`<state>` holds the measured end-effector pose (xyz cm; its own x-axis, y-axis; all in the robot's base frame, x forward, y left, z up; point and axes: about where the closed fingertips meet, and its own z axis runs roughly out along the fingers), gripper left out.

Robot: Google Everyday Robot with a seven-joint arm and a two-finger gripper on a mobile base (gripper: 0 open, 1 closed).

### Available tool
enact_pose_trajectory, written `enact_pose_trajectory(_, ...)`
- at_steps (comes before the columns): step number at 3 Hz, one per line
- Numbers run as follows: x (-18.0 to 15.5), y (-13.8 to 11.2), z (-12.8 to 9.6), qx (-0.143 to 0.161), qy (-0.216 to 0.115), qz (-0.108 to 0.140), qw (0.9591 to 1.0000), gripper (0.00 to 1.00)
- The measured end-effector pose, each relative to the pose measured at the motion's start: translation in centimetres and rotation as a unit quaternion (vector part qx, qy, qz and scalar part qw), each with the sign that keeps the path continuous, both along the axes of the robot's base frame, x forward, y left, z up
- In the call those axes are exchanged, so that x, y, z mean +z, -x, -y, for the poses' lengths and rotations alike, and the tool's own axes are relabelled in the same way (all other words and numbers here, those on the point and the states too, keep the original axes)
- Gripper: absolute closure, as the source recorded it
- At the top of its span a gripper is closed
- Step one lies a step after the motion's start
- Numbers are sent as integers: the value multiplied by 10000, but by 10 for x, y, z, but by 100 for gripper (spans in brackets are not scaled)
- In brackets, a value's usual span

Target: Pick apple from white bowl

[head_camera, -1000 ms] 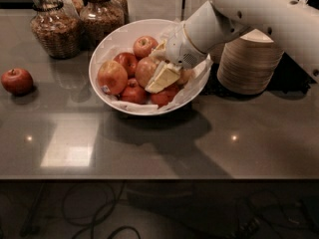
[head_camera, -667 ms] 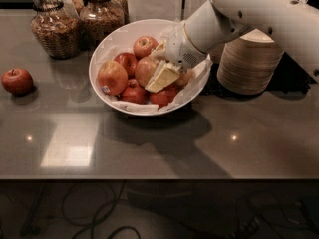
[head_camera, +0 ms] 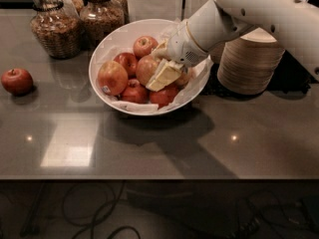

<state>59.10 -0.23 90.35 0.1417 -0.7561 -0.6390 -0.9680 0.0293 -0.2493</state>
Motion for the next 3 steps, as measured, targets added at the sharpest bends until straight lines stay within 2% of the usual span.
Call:
enact_pose_trajectory(1,31,-3,7,231,-512,75,9984,100)
enact_pose_trajectory(3,103,2,33,548,-1491,369,9866,100)
